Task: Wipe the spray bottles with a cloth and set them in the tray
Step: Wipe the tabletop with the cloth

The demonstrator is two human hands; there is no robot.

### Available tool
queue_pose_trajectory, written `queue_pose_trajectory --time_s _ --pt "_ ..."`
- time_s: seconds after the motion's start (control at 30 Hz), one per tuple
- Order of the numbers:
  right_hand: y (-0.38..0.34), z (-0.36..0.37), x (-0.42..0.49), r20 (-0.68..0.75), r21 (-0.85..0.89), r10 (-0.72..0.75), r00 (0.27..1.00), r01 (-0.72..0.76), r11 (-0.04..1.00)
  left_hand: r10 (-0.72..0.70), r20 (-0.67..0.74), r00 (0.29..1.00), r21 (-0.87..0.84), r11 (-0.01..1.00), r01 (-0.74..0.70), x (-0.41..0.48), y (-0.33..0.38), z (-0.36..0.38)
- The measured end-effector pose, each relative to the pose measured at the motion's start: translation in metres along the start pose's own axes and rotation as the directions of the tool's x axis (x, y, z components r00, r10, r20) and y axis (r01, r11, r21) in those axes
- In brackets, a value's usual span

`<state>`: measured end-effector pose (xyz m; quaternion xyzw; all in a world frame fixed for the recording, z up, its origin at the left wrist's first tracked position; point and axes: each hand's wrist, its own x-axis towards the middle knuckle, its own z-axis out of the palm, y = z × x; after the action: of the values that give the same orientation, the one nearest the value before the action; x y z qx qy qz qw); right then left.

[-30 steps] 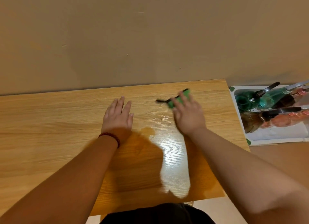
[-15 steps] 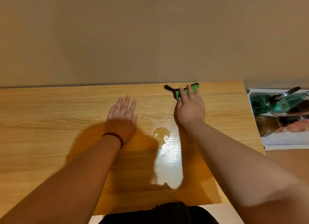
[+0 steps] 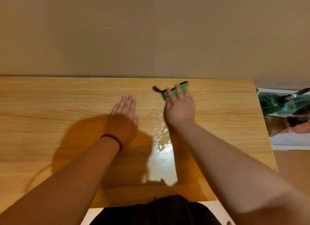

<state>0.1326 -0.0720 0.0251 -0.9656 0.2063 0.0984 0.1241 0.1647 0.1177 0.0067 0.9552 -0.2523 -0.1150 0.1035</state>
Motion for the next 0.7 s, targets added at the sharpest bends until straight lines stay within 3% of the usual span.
queue_pose_trajectory --time_s 0.07,0.13,0.2,0.27,0.33,0.37,0.43,0.53,0.6,0.63,0.7 --pt "-0.022 0.016 -0.028 0.022 -0.017 -0.261 0.965 0.261 0.965 -0.012 0.043 0.999 0.040 0.999 0.010 -0.008 0.000 0.004" --pt "-0.021 0.024 -0.044 0.054 -0.025 -0.407 0.912 0.409 0.912 -0.003 0.037 0.999 0.032 0.999 0.001 -0.012 -0.001 0.006" --pt "0.003 0.020 -0.032 0.045 -0.068 -0.345 0.937 0.348 0.935 -0.001 0.018 1.000 0.036 0.999 0.000 -0.011 -0.002 0.009" --pt "0.036 0.009 -0.016 -0.020 -0.080 -0.096 0.995 0.094 0.992 -0.015 -0.001 1.000 0.053 0.998 0.015 -0.013 0.000 0.008" --pt "0.056 -0.002 -0.010 -0.032 -0.005 0.164 0.986 -0.164 0.986 -0.053 -0.015 0.998 0.047 0.997 0.054 -0.019 0.004 0.006" --pt "0.056 -0.003 -0.014 -0.033 0.021 0.215 0.976 -0.214 0.977 -0.065 0.007 0.998 0.035 0.997 0.065 -0.023 0.007 0.006" --pt "0.034 0.004 -0.032 -0.042 0.048 0.148 0.988 -0.146 0.988 -0.050 0.042 0.998 0.033 0.998 0.049 -0.036 0.015 0.006" --pt "-0.009 0.027 -0.077 -0.008 0.050 -0.211 0.977 0.211 0.976 -0.041 0.082 0.996 0.064 0.997 0.036 -0.058 0.029 0.009" --pt "-0.010 0.036 -0.092 0.009 0.036 -0.348 0.937 0.347 0.937 -0.071 0.091 0.993 0.077 0.995 0.064 -0.066 0.034 0.011" --pt "-0.001 0.033 -0.087 -0.001 0.029 -0.345 0.938 0.345 0.938 -0.089 0.082 0.993 0.067 0.994 0.084 -0.068 0.035 0.011" --pt "0.026 0.025 -0.071 -0.059 0.001 -0.202 0.978 0.203 0.979 -0.126 0.054 0.991 0.032 0.992 0.125 -0.072 0.033 0.009"
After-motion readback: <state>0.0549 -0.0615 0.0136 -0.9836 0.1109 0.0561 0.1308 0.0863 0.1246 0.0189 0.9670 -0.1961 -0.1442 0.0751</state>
